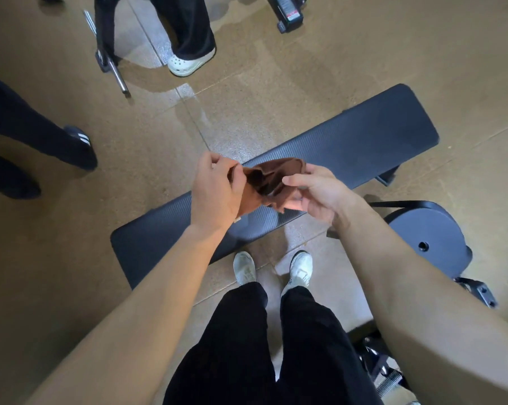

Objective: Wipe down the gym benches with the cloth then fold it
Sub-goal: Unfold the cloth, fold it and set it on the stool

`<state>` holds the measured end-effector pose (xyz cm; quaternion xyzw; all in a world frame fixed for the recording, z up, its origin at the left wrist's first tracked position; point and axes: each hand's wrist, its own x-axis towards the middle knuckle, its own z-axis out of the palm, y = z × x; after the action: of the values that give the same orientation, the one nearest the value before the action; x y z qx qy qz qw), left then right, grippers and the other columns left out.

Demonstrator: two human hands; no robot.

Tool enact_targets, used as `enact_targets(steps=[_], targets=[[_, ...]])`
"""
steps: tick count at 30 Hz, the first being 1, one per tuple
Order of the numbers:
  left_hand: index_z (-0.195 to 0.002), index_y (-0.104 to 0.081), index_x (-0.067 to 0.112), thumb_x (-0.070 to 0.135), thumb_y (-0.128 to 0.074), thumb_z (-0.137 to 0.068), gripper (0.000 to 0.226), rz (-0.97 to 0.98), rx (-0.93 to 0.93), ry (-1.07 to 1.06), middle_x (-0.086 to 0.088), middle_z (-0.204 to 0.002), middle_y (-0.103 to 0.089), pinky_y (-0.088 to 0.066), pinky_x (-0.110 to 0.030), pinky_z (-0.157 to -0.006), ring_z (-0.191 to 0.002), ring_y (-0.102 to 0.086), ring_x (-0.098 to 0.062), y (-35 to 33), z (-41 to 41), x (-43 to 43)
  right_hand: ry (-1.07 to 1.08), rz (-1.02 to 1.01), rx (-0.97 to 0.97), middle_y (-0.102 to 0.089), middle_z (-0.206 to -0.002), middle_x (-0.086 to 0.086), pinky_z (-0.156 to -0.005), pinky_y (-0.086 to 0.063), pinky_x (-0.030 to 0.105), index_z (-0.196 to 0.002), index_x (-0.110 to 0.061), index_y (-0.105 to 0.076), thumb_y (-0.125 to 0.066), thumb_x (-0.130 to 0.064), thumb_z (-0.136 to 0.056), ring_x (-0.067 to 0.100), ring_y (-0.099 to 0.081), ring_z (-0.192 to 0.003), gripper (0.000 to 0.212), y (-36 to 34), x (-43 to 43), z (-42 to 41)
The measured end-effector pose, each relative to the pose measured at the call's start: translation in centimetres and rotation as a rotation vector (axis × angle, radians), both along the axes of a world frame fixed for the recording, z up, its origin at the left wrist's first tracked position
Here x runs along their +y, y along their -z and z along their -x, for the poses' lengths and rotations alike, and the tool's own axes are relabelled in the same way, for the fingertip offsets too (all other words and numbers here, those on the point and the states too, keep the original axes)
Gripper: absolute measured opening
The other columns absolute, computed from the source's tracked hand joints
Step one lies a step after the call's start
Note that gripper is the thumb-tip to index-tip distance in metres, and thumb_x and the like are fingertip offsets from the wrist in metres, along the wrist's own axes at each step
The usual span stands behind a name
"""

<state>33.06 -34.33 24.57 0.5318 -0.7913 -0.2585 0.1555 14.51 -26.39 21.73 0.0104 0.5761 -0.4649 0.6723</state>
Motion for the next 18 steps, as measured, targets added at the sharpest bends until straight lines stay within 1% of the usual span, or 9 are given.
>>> enact_targets(steps=[1, 3, 5, 7, 9, 11, 13, 16, 18], targets=[[-0.094, -0.07, 0.009, 0.022, -0.057, -0.096, 0.019, -0.052, 0.057, -0.042, -0.002, -0.097, -0.055, -0.049, -0.031, -0.077, -0.083, -0.059, -0.02, -0.3, 0.3, -0.3, 0.048, -0.008, -0.001, -0.068, -0.102, 0.024, -0.078, -0.061, 0.052, -0.12, 0.002, -0.061, -0.057, 0.011, -0.089, 0.035, -0.067, -0.087, 0.032, -0.6, 0.3, 0.2], [-0.091, -0.072, 0.015, 0.029, -0.056, -0.093, 0.021, -0.201, 0.195, -0.104, 0.001, -0.088, -0.066, -0.057, -0.041, -0.079, -0.081, -0.067, -0.023, -0.9, 0.9, -0.6, 0.199, -0.055, -0.031, -0.068, -0.087, 0.015, -0.062, -0.063, 0.037, -0.106, -0.004, -0.063, -0.053, 0.011, -0.091, 0.023, -0.067, -0.075, 0.023, -1.9, 0.8, 0.6], [-0.09, -0.073, 0.025, 0.035, -0.057, -0.089, 0.018, -0.345, 0.291, -0.077, 0.003, -0.084, -0.072, -0.059, -0.047, -0.077, -0.081, -0.07, -0.02, -2.0, 1.9, 0.0, 0.376, -0.135, -0.139, -0.058, -0.076, 0.008, -0.06, -0.057, 0.024, -0.101, -0.01, -0.058, -0.057, 0.011, -0.087, 0.012, -0.056, -0.065, 0.025, -2.3, 1.4, 1.2], [-0.089, -0.071, 0.033, 0.028, -0.063, -0.088, 0.009, -0.423, 0.361, 0.01, 0.008, -0.082, -0.072, -0.059, -0.045, -0.079, -0.08, -0.071, -0.016, -3.4, 3.2, 1.5, 0.549, -0.211, -0.303, -0.05, -0.079, 0.004, -0.061, -0.051, 0.016, -0.104, -0.012, -0.05, -0.058, 0.009, -0.088, 0.007, -0.048, -0.062, 0.027, -2.5, 1.8, 1.8], [-0.091, -0.065, 0.033, 0.015, -0.067, -0.088, 0.018, -0.462, 0.429, 0.05, 0.007, -0.08, -0.07, -0.058, -0.039, -0.079, -0.077, -0.07, -0.014, -4.7, 4.7, 3.1, 0.717, -0.228, -0.436, -0.051, -0.092, 0.007, -0.051, -0.056, 0.019, -0.109, -0.008, -0.049, -0.053, 0.006, -0.094, 0.009, -0.054, -0.058, 0.021, -2.8, 1.9, 2.3], [-0.092, -0.063, 0.027, 0.006, -0.064, -0.091, 0.021, -0.489, 0.498, 0.083, 0.007, -0.082, -0.069, -0.056, -0.028, -0.075, -0.077, -0.069, -0.01, -5.7, 6.1, 4.5, 0.821, -0.213, -0.503, -0.052, -0.096, 0.011, -0.039, -0.052, 0.025, -0.114, -0.004, -0.045, -0.05, 0.005, -0.097, 0.017, -0.059, -0.046, 0.02, -3.2, 2.2, 3.0], [-0.093, -0.069, 0.015, -0.001, -0.059, -0.093, 0.02, -0.503, 0.528, 0.132, 0.008, -0.086, -0.07, -0.053, -0.017, -0.072, -0.077, -0.068, -0.001, -6.1, 7.4, 6.0, 0.865, -0.201, -0.505, -0.054, -0.101, 0.014, -0.037, -0.052, 0.026, -0.113, -0.001, -0.048, -0.05, 0.004, -0.097, 0.022, -0.06, -0.04, 0.016, -3.8, 2.7, 3.9], [-0.099, -0.075, 0.013, 0.001, -0.062, -0.091, 0.019, -0.503, 0.524, 0.134, 0.009, -0.091, -0.073, -0.055, -0.017, -0.077, -0.082, -0.07, 0.0, -6.5, 9.2, 8.6, 0.903, -0.188, -0.452, -0.056, -0.112, 0.023, -0.044, -0.056, 0.024, -0.114, 0.007, -0.054, -0.047, 0.005, -0.098, 0.023, -0.063, -0.044, 0.017, -4.9, 4.1, 5.4], [-0.1, -0.074, 0.022, 0.01, -0.074, -0.083, 0.021, -0.539, 0.521, 0.122, 0.012, -0.092, -0.074, -0.053, -0.013, -0.079, -0.084, -0.07, -0.001, -6.6, 10.7, 10.4, 0.942, -0.174, -0.459, -0.055, -0.121, 0.023, -0.039, -0.053, 0.025, -0.112, 0.01, -0.055, -0.046, 0.006, -0.098, 0.023, -0.067, -0.062, 0.017, -5.6, 5.3, 6.4]])
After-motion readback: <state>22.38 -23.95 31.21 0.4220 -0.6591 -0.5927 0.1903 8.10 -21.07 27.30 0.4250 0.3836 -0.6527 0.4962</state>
